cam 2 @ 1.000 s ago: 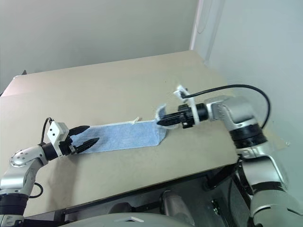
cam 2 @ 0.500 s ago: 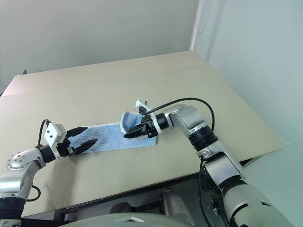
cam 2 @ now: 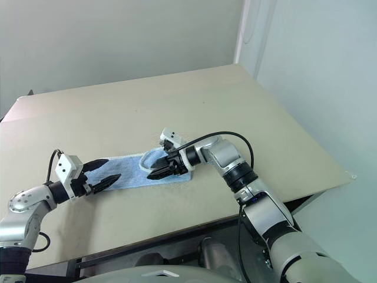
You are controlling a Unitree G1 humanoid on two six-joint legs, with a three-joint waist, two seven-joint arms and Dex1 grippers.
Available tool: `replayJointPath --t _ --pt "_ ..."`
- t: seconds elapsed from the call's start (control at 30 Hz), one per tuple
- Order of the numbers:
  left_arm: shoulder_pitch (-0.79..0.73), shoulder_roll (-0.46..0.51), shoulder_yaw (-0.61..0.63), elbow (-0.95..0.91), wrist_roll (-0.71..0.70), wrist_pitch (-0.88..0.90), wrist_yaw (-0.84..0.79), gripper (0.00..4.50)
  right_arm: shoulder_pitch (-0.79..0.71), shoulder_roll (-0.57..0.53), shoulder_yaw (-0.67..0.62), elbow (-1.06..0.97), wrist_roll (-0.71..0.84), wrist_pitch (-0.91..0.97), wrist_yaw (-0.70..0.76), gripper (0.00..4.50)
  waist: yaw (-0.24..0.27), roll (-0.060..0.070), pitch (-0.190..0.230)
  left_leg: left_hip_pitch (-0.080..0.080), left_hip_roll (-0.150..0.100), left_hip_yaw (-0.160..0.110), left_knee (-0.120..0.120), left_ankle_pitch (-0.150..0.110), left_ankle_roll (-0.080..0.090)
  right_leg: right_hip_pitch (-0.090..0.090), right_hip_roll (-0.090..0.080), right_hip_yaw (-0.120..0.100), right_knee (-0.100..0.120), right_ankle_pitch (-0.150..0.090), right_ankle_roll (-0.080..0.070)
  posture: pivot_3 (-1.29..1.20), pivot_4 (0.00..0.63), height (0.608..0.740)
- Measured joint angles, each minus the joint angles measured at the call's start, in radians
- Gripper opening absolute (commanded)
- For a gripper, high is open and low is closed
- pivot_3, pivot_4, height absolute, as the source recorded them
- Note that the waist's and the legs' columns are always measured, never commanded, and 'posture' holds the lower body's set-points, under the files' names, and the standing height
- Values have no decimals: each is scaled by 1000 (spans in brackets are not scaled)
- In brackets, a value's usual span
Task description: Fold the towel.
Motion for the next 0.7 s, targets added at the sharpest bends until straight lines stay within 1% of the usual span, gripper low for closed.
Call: replayJointPath --t 0.03,0.17,0.27,0.4,0.47,0.57,0.7 --pt "-2 0 0 0 0 1 0 3862 0 1 -4 -2 3 2 1 3799 0 0 0 0 0 0 0 0 0 0 0 0 0 0 0 0 0 740" --pt "-4 0 -1 0 0 1 1 3862 -7 -9 -114 -54 51 -12 -13 3799 0 0 0 0 1 0 0 0 0 0 1 0 1 -1 -1 0 0 740" --pt "-4 0 -1 0 0 1 2 3862 -13 -75 -168 -121 49 -77 -20 3799 2 0 0 1 1 0 0 0 0 0 1 -1 1 -1 -2 0 0 740" --pt "-6 -1 -1 0 -1 1 2 3862 38 -212 -157 -162 -11 -174 10 3799 1 0 0 1 0 1 -1 0 0 1 1 -1 -1 -2 -3 0 0 740" --pt "-7 -1 -1 0 -1 1 2 3862 67 -252 -126 -159 -28 -145 31 3799 -1 0 0 0 0 2 -2 0 0 0 1 1 -1 -2 -3 0 0 740" --pt "-18 -1 -1 0 -1 1 2 3862 73 -260 -98 -148 -29 -39 50 3799 -4 0 0 1 0 2 -2 0 0 0 3 3 1 -2 -3 0 0 740" --pt "-18 -1 -1 0 -1 2 1 3862 82 -257 -93 -145 -28 -15 50 3799 1 0 0 2 1 0 -2 0 0 1 4 0 1 -3 -6 0 0 740"
